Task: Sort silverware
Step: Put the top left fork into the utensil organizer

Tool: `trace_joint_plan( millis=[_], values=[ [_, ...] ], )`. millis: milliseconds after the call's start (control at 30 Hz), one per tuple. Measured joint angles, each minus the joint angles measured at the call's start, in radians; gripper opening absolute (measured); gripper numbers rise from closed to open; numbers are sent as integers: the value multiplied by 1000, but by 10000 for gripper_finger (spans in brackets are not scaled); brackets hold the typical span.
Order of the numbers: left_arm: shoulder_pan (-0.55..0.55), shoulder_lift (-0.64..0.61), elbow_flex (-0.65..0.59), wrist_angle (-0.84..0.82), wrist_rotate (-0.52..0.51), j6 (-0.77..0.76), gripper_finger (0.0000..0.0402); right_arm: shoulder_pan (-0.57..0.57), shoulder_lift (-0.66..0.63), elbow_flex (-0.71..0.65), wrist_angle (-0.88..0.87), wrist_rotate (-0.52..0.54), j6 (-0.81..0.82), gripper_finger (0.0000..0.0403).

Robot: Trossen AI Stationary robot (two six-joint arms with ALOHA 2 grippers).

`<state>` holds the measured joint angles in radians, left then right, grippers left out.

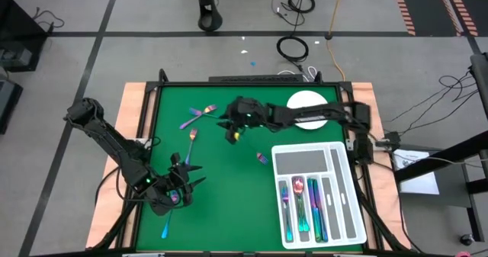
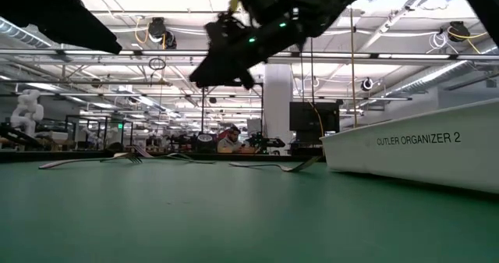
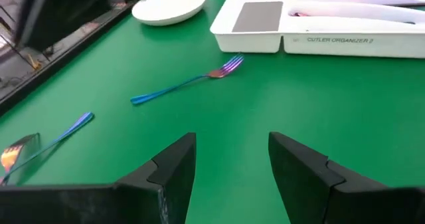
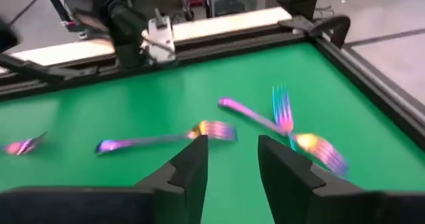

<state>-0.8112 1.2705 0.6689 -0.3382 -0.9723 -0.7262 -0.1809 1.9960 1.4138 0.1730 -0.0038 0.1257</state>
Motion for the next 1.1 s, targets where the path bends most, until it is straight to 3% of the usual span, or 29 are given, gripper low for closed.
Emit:
trace_joint_plan(
  millis=[167,500,633,900,1100],
  values=[
    [0,0,0,-7,-1,2,192,-23,158,234,-93,-4,-38,132],
    [-2,-4,0,-32,35,2,192,-94,452,668,-445,-2,-61,133],
    [-3,-58,0,-145,37,-97,192,-114,511,704,-471,-2,-63,133],
    [-38,-133,0,-560,57,-597,192,-129,544,704,-470,-1,-93,133],
    [-58,-116,0,-603,57,-668,192,-132,544,704,-473,-2,-87,133]
  ],
)
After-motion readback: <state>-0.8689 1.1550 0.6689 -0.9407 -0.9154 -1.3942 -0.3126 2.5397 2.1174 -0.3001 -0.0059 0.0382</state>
